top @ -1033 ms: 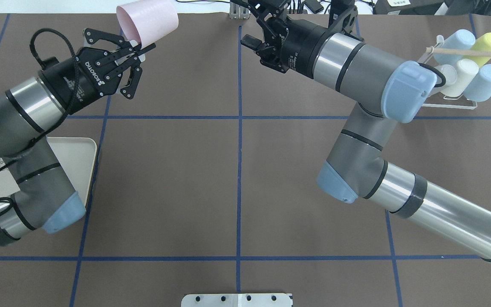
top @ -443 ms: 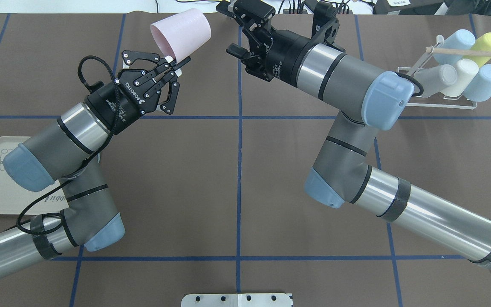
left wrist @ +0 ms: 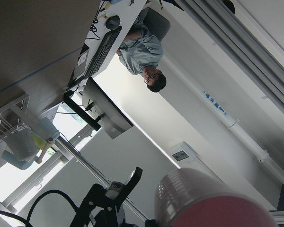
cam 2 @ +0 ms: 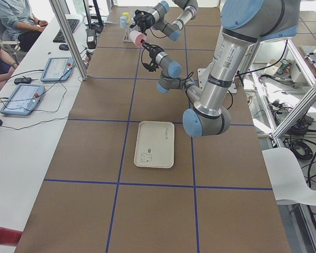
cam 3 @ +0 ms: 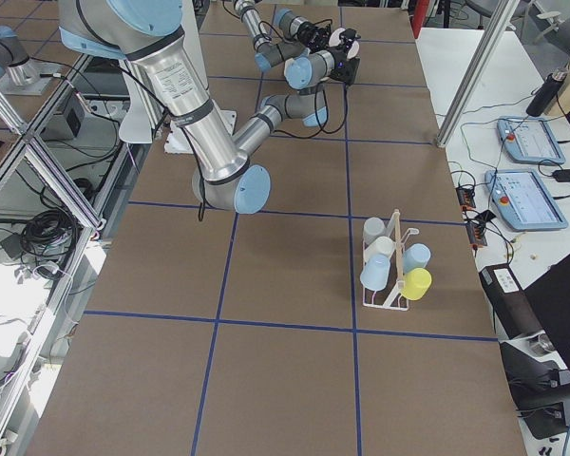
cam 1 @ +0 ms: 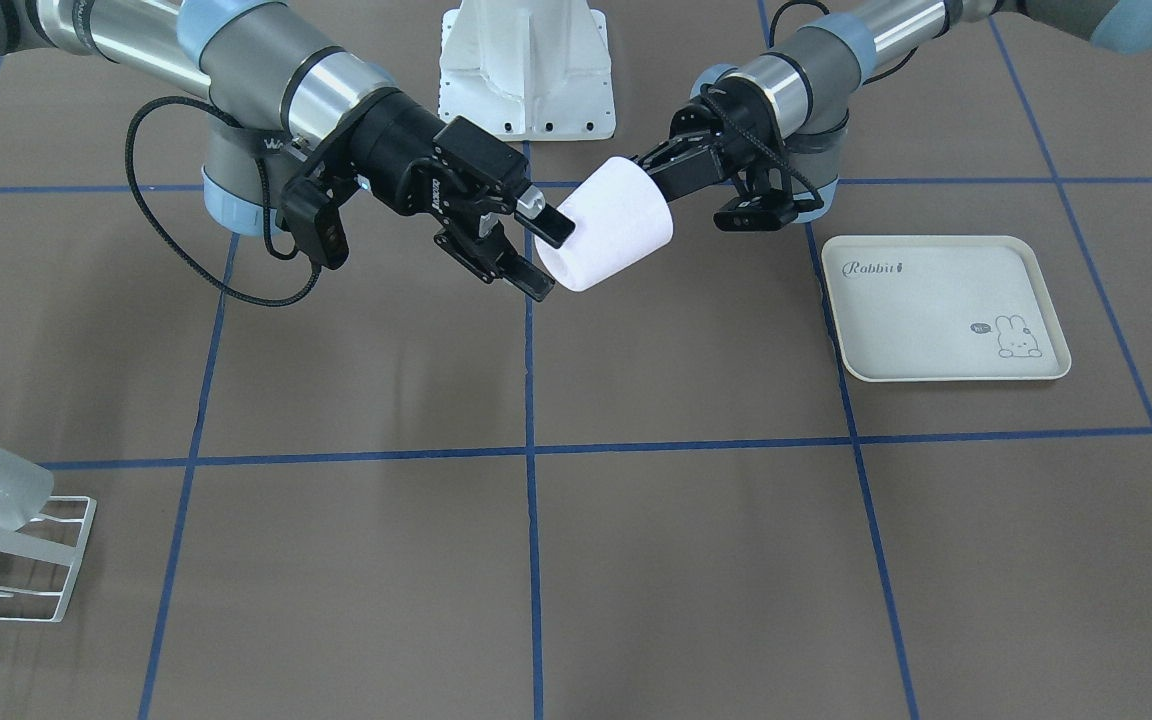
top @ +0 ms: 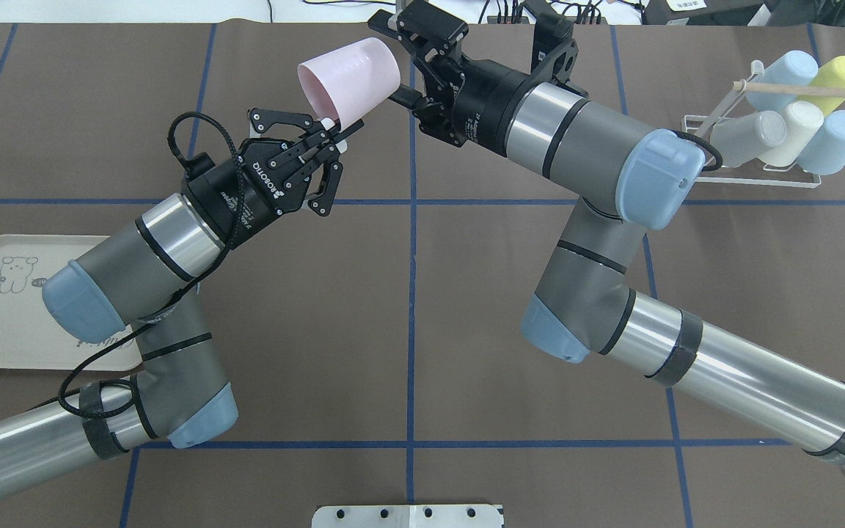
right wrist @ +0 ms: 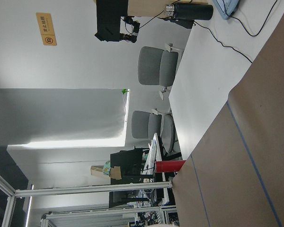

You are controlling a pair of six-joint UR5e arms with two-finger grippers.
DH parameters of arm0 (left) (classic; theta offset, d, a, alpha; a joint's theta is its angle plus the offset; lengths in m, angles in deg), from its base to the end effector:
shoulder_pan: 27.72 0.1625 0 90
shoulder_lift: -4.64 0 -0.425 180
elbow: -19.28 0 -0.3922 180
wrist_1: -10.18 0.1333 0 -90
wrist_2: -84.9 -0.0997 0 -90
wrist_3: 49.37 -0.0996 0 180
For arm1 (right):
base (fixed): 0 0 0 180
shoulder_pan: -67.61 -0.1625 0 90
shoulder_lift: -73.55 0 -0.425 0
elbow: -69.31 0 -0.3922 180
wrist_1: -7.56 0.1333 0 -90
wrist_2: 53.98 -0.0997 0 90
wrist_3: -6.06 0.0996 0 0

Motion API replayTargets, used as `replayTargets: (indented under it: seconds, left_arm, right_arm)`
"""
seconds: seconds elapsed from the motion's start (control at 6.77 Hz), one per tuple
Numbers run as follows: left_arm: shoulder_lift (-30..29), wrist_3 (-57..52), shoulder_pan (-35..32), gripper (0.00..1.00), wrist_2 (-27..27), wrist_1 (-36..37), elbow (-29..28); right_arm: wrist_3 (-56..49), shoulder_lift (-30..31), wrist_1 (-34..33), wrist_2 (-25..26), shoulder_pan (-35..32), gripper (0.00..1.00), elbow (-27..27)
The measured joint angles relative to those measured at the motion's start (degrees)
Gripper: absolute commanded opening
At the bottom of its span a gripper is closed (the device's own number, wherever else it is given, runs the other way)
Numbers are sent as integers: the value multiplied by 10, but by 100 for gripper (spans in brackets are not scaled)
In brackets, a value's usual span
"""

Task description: Transfer IKEA cup to right arm and place on rack

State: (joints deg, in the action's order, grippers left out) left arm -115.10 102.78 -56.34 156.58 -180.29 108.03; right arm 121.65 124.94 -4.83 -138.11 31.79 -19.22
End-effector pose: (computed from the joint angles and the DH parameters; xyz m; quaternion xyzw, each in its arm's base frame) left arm 0.4183 -0.4158 0.2075 -0.1913 0.8728 -0.4037 0.1965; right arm -0.4237 -0.4828 0.1258 0.1025 -0.8353 0.3120 0.4409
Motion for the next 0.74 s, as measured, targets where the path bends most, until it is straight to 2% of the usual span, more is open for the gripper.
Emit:
replayTargets:
  seconds: [0.44,0.59,0.74]
  left_arm:
    - [-15,-4,9,0,0,15,-3]
    - [-16,-5,10,0,0,16,-4]
    - [-17,-5,10,0,0,17,-4]
  right_arm:
    - [0,-3,0,6,7,98,3]
    - [0,-3,0,6,7,79,4]
    - [0,-3,1,5,7,1,4]
